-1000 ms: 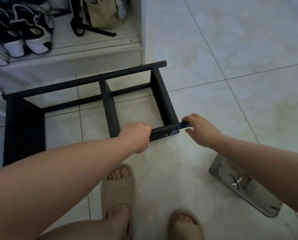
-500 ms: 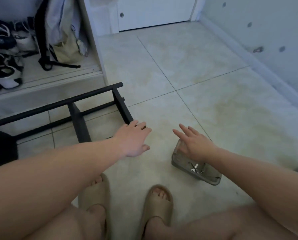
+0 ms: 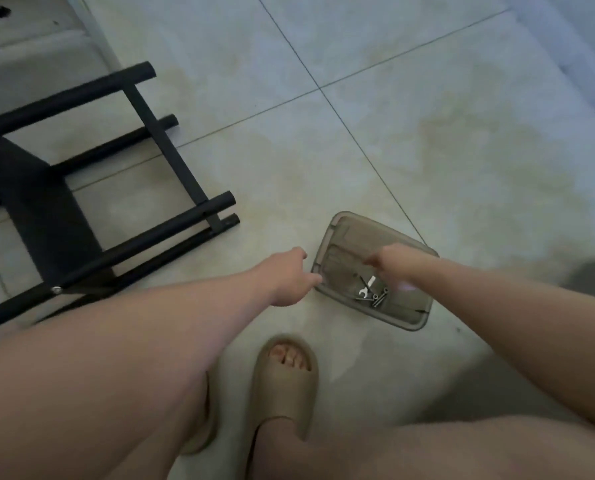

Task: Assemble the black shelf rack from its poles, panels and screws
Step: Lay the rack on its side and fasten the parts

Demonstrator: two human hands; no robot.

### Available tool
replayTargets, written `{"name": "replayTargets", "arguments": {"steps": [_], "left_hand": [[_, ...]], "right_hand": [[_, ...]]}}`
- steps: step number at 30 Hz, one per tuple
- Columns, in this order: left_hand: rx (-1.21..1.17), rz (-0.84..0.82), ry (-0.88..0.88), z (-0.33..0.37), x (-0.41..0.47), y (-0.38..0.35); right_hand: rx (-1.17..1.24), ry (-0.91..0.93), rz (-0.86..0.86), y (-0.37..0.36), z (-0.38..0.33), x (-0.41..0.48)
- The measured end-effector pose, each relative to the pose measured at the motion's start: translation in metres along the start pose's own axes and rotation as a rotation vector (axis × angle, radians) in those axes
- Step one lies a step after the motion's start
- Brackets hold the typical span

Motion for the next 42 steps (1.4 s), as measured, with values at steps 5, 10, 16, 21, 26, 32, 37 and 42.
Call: {"name": "replayTargets", "arguments": {"steps": [5,10,16,21,26,32,37,42], "left_hand": [[-0.204,0.058,0.059,0.008,0.040,-0.026],[-0.350,0.098,0.083,0.006,0.052,-0.033],[-0.451,0.108,0.081,0.004,0.050,-0.034],[-0.415,0.046,0.083,0.001,0.042,-0.025],[-0.072,0.036,0.095,-0.019,0.008,0.017],[0.130,0.200,0.141,-0.052,-0.077,0.082],[0.011,0.379,0.184,-0.079,-0.152,0.107],[-0.106,0.429,0.177,-0.099,-0.204,0.107]], "right_hand": [[0.030,0.012,0.041,-0.032,0.014,0.032],[0.016,0.029,0.060,-0.054,0.023,0.049],[0.062,-0.006,0.048,-0.063,0.027,0.064],[0.146,-0.084,0.073,-0.045,0.018,0.058],[0.226,-0.078,0.206,0.005,-0.011,0.012],[0.318,0.114,0.418,0.057,-0.082,-0.076],[0.473,0.337,0.511,0.079,-0.152,-0.147],[0.483,0.460,0.479,0.086,-0.204,-0.195]]}}
Point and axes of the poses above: each hand's wrist, its own x-axis towards the middle knuckle, its own y-axis out of the back of the hand, z = x × y, the point moved 1 cm from there along x, towards the middle knuckle, and after that the axes turned 15 degrees about x, right-handed, at the moved point
